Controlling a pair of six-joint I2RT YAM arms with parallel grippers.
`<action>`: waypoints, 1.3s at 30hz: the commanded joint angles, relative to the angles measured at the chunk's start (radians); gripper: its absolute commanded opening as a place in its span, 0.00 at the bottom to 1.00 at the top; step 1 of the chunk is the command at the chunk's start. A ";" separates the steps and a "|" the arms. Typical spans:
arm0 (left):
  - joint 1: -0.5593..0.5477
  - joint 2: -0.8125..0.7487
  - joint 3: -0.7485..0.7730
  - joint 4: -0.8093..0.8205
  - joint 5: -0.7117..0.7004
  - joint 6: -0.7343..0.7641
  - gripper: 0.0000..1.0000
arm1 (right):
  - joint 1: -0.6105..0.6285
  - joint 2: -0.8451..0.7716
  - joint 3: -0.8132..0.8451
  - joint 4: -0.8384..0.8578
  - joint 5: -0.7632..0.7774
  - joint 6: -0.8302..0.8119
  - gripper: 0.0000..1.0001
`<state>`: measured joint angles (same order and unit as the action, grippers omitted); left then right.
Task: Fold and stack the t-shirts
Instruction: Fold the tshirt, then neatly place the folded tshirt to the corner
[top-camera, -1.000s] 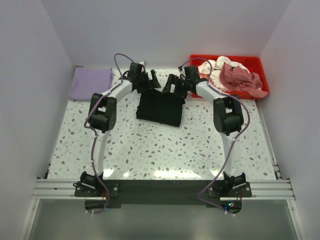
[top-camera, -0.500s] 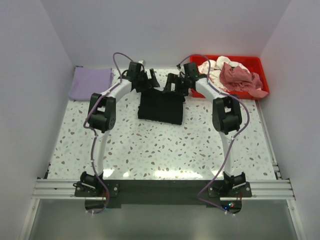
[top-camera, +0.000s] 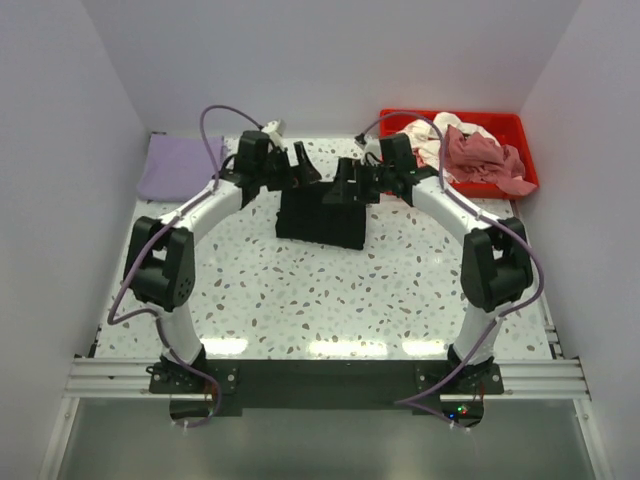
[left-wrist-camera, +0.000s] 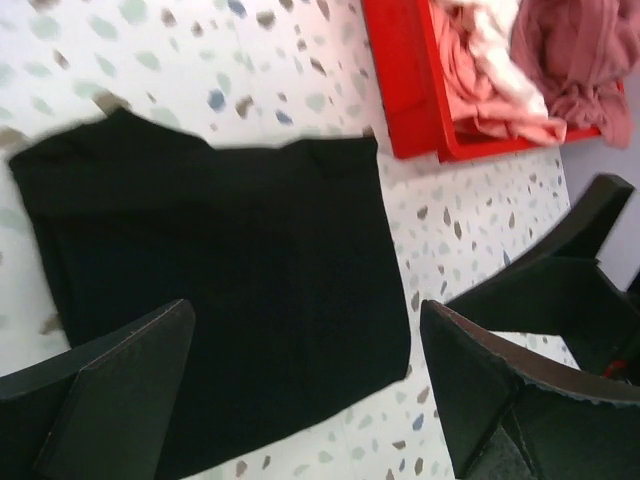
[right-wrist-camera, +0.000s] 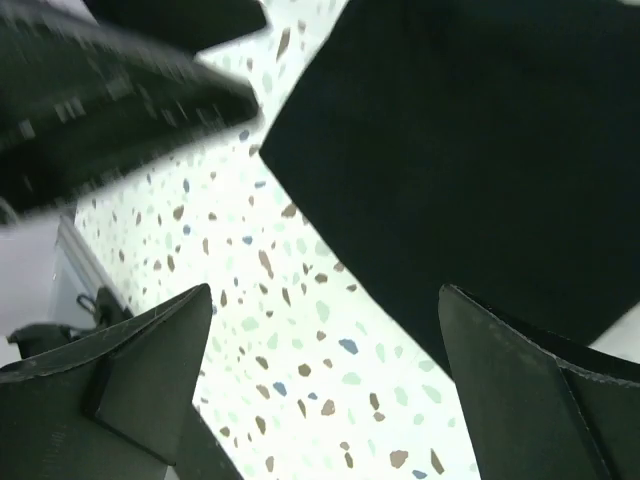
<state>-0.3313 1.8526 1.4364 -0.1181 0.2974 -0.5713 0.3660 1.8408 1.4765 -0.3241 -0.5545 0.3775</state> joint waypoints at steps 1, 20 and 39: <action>-0.040 0.013 -0.132 0.098 0.057 -0.044 1.00 | 0.011 0.040 -0.079 0.079 -0.073 0.015 0.99; -0.009 0.010 -0.355 0.054 -0.046 -0.033 1.00 | -0.035 0.121 -0.266 0.071 0.051 -0.009 0.99; 0.051 -0.040 -0.125 -0.166 -0.283 0.073 1.00 | -0.033 -0.379 -0.283 -0.107 0.182 -0.101 0.99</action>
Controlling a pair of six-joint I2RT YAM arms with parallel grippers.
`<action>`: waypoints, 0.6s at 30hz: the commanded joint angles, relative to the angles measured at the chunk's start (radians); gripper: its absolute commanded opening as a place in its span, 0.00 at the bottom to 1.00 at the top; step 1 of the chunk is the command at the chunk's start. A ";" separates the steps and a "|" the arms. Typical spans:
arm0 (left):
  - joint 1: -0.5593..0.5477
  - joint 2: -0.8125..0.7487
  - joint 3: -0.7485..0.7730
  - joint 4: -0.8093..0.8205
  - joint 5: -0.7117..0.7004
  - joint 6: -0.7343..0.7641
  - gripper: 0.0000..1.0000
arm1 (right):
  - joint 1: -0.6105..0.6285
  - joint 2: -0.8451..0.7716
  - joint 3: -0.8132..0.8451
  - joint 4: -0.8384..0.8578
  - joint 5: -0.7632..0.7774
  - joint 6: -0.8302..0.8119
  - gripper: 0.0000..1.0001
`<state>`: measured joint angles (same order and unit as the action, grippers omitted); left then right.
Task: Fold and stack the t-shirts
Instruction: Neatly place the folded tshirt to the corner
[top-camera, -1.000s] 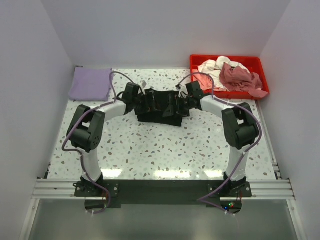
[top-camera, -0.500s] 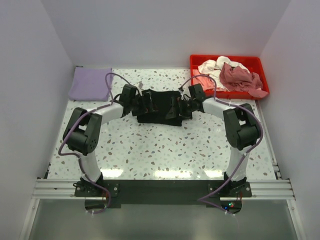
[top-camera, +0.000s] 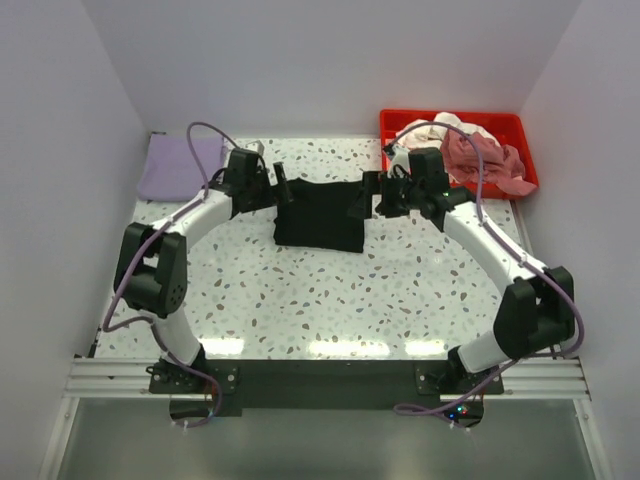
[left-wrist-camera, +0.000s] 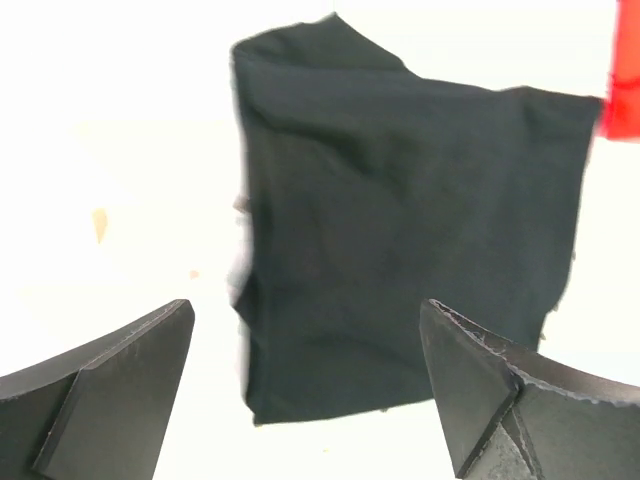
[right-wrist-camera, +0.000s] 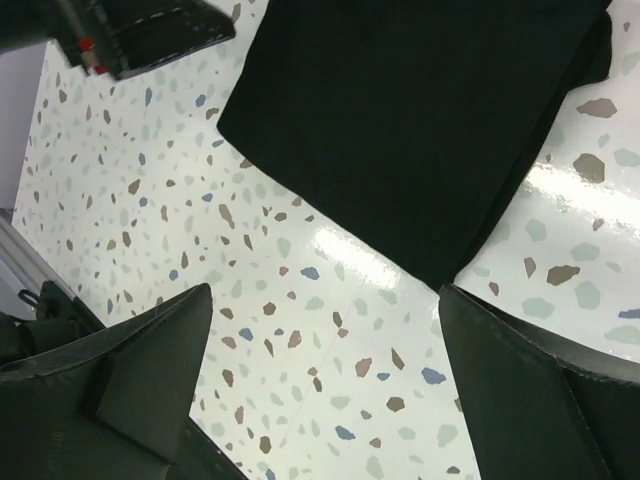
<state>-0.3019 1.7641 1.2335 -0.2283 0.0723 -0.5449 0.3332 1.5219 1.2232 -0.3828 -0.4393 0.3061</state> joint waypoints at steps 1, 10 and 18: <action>0.023 0.087 0.096 -0.063 -0.057 0.051 1.00 | -0.002 -0.072 -0.034 -0.054 0.073 -0.032 0.99; 0.023 0.279 0.307 -0.137 0.020 0.103 0.92 | 0.000 -0.138 -0.063 -0.102 0.116 -0.044 0.99; 0.004 0.344 0.311 -0.151 0.055 0.105 0.79 | 0.000 -0.144 -0.071 -0.097 0.123 -0.048 0.99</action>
<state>-0.2844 2.0945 1.5173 -0.3622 0.0975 -0.4664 0.3332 1.4162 1.1534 -0.4820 -0.3305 0.2775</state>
